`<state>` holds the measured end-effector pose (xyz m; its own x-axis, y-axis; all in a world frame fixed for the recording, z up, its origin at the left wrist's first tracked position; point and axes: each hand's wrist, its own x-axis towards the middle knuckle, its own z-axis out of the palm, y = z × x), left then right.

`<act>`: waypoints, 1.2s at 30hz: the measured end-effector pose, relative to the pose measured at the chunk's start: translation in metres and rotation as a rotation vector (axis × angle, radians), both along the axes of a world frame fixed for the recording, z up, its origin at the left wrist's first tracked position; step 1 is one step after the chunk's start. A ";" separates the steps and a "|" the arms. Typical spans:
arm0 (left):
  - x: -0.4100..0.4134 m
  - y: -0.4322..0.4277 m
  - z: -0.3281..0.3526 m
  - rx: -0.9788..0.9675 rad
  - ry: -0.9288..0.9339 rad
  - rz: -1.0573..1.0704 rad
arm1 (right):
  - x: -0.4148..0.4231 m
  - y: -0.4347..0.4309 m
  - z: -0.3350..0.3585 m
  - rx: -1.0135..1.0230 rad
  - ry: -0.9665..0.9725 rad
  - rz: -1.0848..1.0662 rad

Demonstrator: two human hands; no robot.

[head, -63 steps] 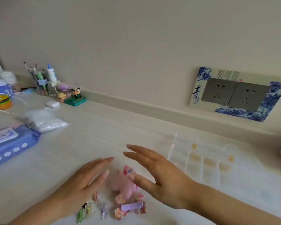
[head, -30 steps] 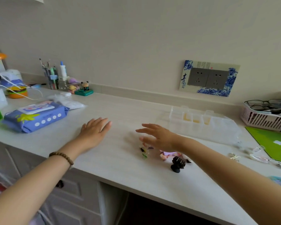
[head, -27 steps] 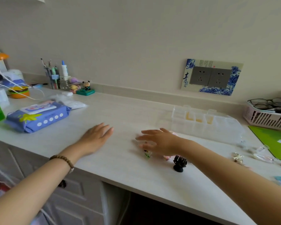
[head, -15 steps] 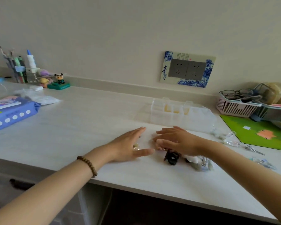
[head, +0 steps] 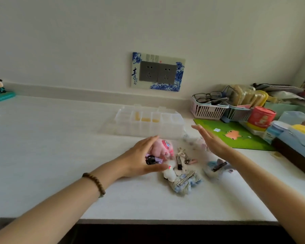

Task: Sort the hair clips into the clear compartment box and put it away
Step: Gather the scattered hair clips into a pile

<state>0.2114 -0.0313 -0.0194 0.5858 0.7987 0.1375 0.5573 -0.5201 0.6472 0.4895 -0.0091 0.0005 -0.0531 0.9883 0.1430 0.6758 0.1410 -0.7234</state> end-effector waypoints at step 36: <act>0.023 0.006 -0.002 0.047 -0.016 -0.021 | -0.027 -0.068 -0.021 -0.060 0.146 -0.168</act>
